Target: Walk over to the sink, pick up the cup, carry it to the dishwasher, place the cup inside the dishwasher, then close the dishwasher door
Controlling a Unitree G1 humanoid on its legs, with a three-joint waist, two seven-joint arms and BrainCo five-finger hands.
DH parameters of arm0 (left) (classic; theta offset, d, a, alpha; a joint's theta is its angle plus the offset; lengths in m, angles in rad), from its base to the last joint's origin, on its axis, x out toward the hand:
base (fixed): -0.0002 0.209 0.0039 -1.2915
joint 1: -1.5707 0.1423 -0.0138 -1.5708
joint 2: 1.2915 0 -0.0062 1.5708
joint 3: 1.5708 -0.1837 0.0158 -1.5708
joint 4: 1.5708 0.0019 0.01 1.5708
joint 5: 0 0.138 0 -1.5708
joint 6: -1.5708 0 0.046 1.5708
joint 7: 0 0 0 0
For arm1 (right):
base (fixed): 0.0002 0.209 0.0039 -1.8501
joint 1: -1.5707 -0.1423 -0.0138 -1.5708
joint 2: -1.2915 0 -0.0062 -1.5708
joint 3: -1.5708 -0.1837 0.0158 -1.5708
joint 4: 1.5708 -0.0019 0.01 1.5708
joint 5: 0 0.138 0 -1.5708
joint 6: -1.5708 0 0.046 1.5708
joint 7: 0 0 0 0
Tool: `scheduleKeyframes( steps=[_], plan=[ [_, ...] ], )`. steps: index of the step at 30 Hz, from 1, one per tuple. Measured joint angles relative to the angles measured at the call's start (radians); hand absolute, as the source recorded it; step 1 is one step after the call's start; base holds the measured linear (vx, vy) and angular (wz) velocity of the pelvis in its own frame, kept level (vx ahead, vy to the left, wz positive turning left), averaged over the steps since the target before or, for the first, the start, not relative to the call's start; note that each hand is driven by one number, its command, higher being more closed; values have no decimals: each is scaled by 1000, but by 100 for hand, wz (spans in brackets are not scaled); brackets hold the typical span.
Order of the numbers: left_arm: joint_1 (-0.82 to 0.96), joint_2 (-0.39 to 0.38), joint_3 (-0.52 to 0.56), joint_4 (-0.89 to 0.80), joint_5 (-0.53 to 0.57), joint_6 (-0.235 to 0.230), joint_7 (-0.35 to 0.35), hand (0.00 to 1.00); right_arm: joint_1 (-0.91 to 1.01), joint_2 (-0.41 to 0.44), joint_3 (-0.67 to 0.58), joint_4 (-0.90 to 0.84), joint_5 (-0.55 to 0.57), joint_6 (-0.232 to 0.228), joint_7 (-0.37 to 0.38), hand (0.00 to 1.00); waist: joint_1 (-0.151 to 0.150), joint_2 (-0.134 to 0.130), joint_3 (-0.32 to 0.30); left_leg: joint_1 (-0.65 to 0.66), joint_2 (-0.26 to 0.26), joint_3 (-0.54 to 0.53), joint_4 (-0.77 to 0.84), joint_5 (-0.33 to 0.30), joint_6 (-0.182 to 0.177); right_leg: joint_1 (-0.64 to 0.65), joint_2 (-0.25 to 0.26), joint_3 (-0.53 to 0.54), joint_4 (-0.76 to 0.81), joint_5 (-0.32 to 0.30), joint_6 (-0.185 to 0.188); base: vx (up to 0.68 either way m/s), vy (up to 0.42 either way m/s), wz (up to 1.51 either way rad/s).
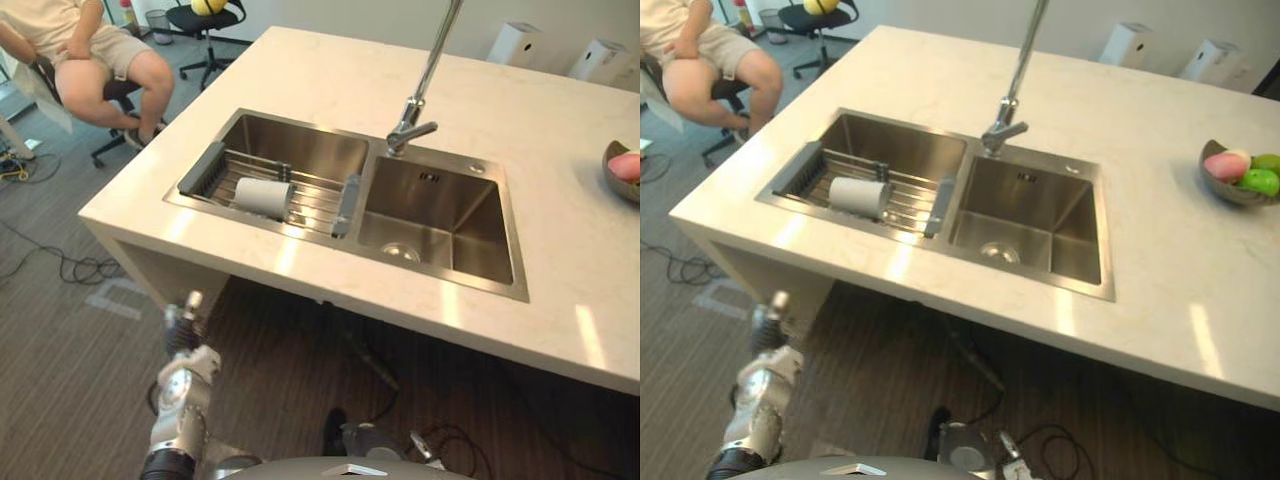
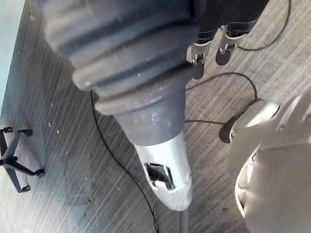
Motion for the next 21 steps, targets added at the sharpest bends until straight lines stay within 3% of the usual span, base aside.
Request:
scheduleKeyframes(
  steps=[3, 4, 5, 6, 7, 8, 9, 10, 12, 13, 14, 16, 17, 18, 20, 21],
  plan=[
    [5, -8, 94, -66, 13, -104, 94, 0, 56, 12, 0, -1, -5, 1, 22, 0, -5, 29, -20, -20, 34, 37, 42, -41, 1, -20, -1, -22, 66, -82, -4, 121, -32, 23],
    [12, -15, 101, -83, 13, -114, 100, 0, 72, 13, 0, -1, -5, 1, 25, 0, -1, 31, -25, -21, 34, 38, 74, -42, -12, -18, -2, -23, 79, -102, -6, 208, -21, 33],
    [20, -23, 110, -122, 14, -123, 107, 0, 75, 17, 0, 0, -10, 3, 26, 0, -1, 24, -25, -110, 20, 89, 277, -62, -13, -16, -21, -24, 102, -128, -7, 201, -54, 41],
    [32, -49, 109, -178, 20, -122, 106, 0, 81, 11, 0, -1, -26, 3, 27, 0, -6, 18, -24, -231, 33, 140, 538, -14, -11, 15, -31, -20, 87, -128, -7, 216, -62, 45],
    [32, -64, 110, -205, 33, -120, 105, 0, 83, 2, 1, -2, -30, 3, 28, 0, -8, 23, -14, -272, 50, 154, 651, 33, -9, 51, -33, -16, 68, -124, -19, 215, -28, 28],
    [36, -73, 103, -254, 46, -110, 90, 0, 87, -19, 6, -1, -31, 3, 27, 0, 3, 33, 5, -341, 93, 188, 813, 45, 2, 114, -34, -15, 37, -121, -90, 206, 47, 1],
    [37, -70, 103, -271, 53, -99, 74, 0, 86, -26, 6, -2, -22, 1, 28, 0, 6, 44, 5, -356, 113, 205, 836, 19, 4, 135, -38, -16, 32, -126, -94, 312, 80, -22],
    [35, -51, 93, -295, 55, -81, 38, 0, 76, -48, 2, -4, 3, 1, 31, 0, 5, 52, 2, -361, 129, 229, 785, -20, 9, 166, -56, -9, 21, -126, -79, 257, 44, -39],
    [25, -22, 61, -359, 68, -45, -22, 0, 61, -67, -2, -43, 18, 5, 42, 0, -1, 43, 3, -354, 114, 244, 506, -21, -1, 199, -106, 28, -16, -118, -47, 305, 121, -45],
    [12, -14, 19, -419, 93, -19, -49, 0, 60, -68, -2, -77, 16, 6, 40, 0, -4, 37, 2, -342, 95, 220, 304, 41, -18, 203, -145, 59, -22, -119, -19, 257, 158, -34],
    [7, -14, 11, -430, 100, -14, -52, 0, 61, -69, -2, -82, 15, 7, 39, 0, -5, 37, 2, -341, 90, 212, 270, 56, -23, 204, -153, 63, -21, -121, -12, 250, 222, -35],
    [-23, -15, -11, -481, 127, 15, -60, 0, 60, -81, -3, -90, 16, 19, 26, 0, -20, 46, 0, -323, 76, 188, 104, 233, -46, 215, -181, 87, -12, -137, 39, 242, 276, -20],
    [-39, -15, -11, -501, 133, 28, -67, 0, 73, -94, -4, -84, 19, 32, 10, 0, -26, 72, -11, -307, 86, 184, 61, 468, -20, 234, -181, 94, -6, -157, 78, 354, 415, -14],
    [-48, -3, -4, -512, 132, 36, -80, 0, 88, -87, -5, -77, 46, 38, -8, 0, -36, 59, -29, -271, 68, 188, 55, 365, -55, 260, -203, 102, -13, -169, 108, 300, 359, -12],
    [-66, 15, -3, -549, 133, 37, -105, 0, 89, -52, -3, -77, 80, 41, -21, 0, -31, 47, -47, -237, 36, 189, 4, 277, -67, 262, -230, 118, -41, -163, 140, 251, 338, -16],
    [-71, 38, -12, -583, 135, 42, -119, 0, 74, -20, -2, -70, 81, 45, -30, 0, -27, 15, -45, -236, 3, 202, -12, 264, -56, 257, -258, 137, -66, -154, 143, 243, 375, -28]
  ],
)
